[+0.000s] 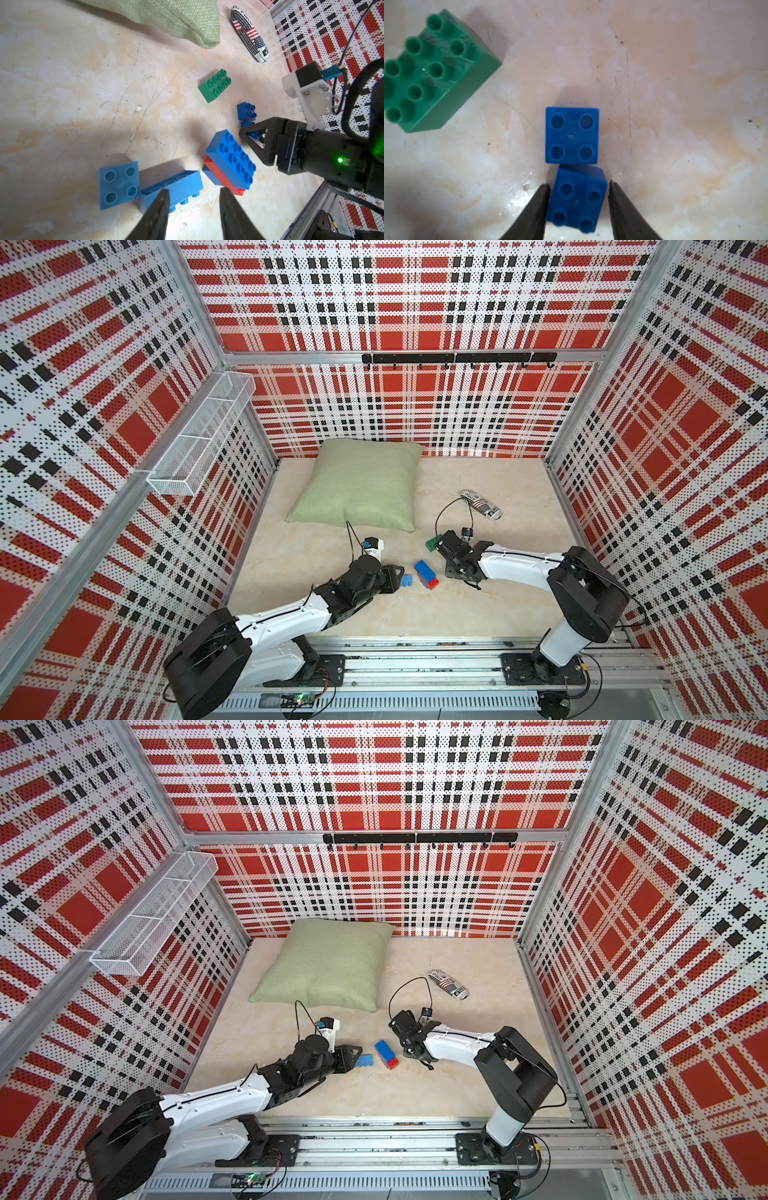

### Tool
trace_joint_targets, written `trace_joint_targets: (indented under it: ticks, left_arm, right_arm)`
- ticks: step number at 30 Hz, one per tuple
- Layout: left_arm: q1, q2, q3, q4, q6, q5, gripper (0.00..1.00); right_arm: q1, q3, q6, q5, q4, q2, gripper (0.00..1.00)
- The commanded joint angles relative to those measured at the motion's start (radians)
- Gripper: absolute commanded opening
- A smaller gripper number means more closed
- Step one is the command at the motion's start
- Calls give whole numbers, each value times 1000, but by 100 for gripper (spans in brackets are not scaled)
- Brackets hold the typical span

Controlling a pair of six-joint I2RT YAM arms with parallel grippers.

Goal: Assemble a heart with lego
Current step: Pick up the lego brick from the center of the board.

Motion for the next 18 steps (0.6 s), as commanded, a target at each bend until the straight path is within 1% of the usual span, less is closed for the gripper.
trace_joint_targets:
  ticks: [1,2,3,5,7,9,14,17,18]
  left_arm:
    - [9,-13,-5,0,17,9,46]
    - [9,-12,-4,0,16,9,46]
    - [9,-11,-2,0,16,9,46]
    - [9,-11,4,-6,18,9,46]
    - [8,-13,8,-14,18,9,46]
    - [9,-16,17,-30,19,9,46]
    - [8,-24,45,-45,12,41,46]
    - [7,-22,63,-39,5,54,47]
    - [7,-17,75,-34,6,57,47]
  right_arm:
    - [-3,7,-7,33,-32,-34,42]
    - [-3,6,-14,28,-28,-36,38]
    - [-3,5,-23,18,-20,-38,36]
    - [-3,10,-38,16,-31,-41,35]
    - [-3,16,-61,11,-46,-46,32]
    - [-3,14,-90,-9,-50,-69,32]
    - [-1,24,-229,-71,-112,-164,31]
    - [6,24,-343,-163,-128,-237,31]
    - [5,24,-382,-213,-124,-263,31]
